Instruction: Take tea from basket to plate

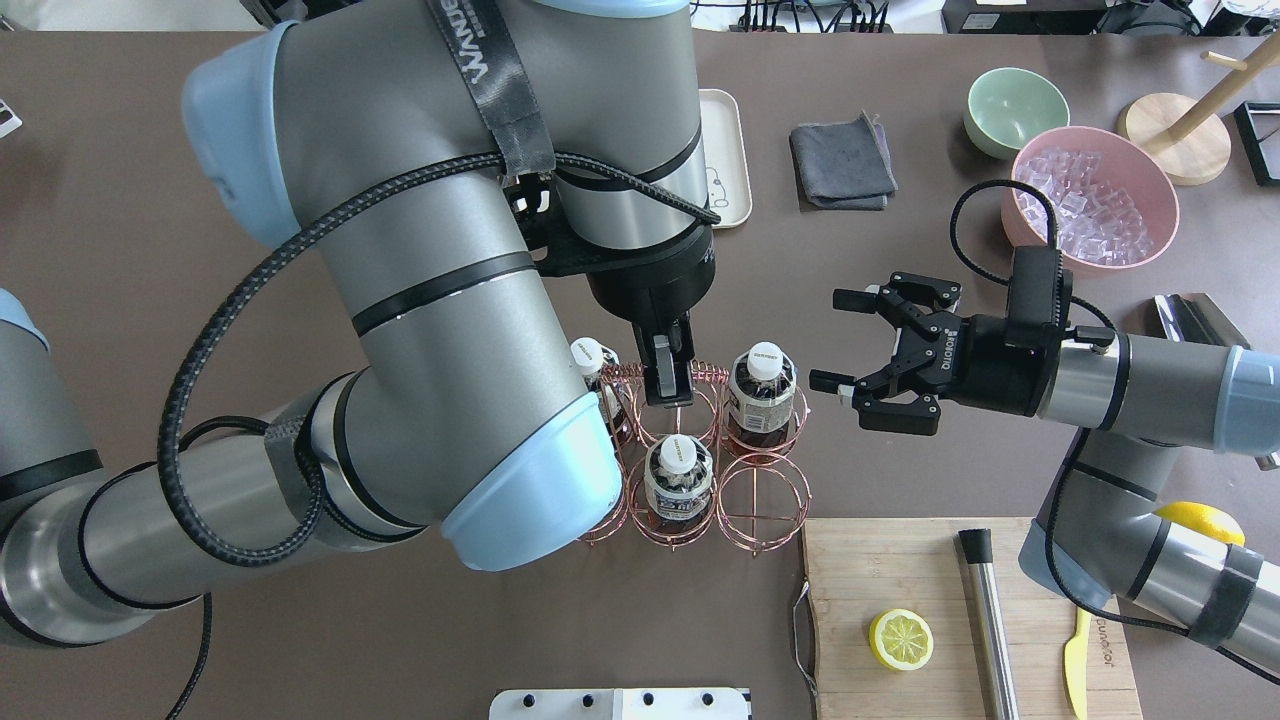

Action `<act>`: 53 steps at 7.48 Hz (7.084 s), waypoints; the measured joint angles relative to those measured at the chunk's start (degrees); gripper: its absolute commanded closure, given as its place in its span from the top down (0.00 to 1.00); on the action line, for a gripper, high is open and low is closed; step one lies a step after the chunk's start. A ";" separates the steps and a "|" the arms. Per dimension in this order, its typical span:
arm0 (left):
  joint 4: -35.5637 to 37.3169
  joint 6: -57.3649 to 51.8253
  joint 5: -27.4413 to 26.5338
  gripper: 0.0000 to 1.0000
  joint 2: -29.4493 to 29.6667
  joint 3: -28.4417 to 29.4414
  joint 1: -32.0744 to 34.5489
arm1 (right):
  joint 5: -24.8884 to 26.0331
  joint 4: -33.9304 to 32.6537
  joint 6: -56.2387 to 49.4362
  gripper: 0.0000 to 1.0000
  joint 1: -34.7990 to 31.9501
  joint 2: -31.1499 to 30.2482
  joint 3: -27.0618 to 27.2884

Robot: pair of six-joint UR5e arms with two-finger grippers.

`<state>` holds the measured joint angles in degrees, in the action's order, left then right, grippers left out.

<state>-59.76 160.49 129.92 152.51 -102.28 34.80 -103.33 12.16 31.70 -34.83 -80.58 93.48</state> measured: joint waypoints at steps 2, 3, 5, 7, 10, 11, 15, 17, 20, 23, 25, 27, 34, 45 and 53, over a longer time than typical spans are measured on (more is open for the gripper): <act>-0.01 -0.01 -0.01 0.00 -0.01 -0.02 -0.36 | 2.52 -0.23 -0.88 0.99 2.41 0.08 0.03; -0.01 -0.01 -0.01 0.00 0.04 0.06 -0.77 | 3.32 -0.37 -0.98 0.99 3.08 0.36 0.04; 0.03 -0.01 -0.02 0.00 0.13 0.05 -1.73 | 4.37 -0.46 -1.09 0.99 3.89 0.78 0.16; 0.01 0.03 -0.01 0.00 0.15 -0.02 -1.90 | 5.52 -0.48 -1.20 0.99 4.80 0.84 0.35; 0.00 0.04 -0.01 0.00 0.22 -0.10 -1.98 | 10.38 -0.60 -2.78 0.98 8.95 0.87 1.02; 0.00 0.06 -0.01 0.00 0.23 -0.11 -2.00 | 11.01 -0.63 -3.33 0.87 9.47 0.91 1.02; 0.00 0.01 -0.01 0.00 0.30 -0.03 -2.42 | 12.91 -1.87 -7.65 0.48 9.78 0.95 1.17; 0.00 0.06 -0.01 0.00 0.39 0.09 -3.13 | 13.58 -2.91 -9.13 0.08 9.78 0.95 1.69; 0.00 0.01 -0.02 0.00 0.35 0.26 -3.32 | 14.33 -3.23 -11.46 0.18 9.72 0.83 1.85; 0.00 -0.01 -0.03 0.00 0.33 0.31 -3.34 | 14.88 -3.28 -11.95 0.23 9.77 0.69 1.89; 0.00 -0.01 -0.05 0.00 0.27 0.32 -3.34 | 14.91 -3.29 -11.72 0.03 9.79 0.63 1.95; 0.00 -0.01 -0.06 0.00 0.25 0.30 -3.34 | 14.91 -3.28 -11.71 0.00 9.84 0.47 2.02; 0.00 -0.01 -0.02 0.00 0.24 0.24 -3.34 | 5.37 -32.08 -10.05 0.00 0.71 -0.63 24.52; -0.01 -0.01 -0.02 0.00 0.24 0.32 -3.37 | -3.90 -39.68 -9.61 0.00 -11.42 6.47 18.81; 11.72 -8.18 0.66 0.00 -2.06 -7.27 5.88 | 6.86 -29.78 -6.66 0.00 -13.24 20.93 -8.74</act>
<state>-48.04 152.31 130.58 150.46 -109.55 40.69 -96.47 -17.62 25.04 -48.07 -59.65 84.74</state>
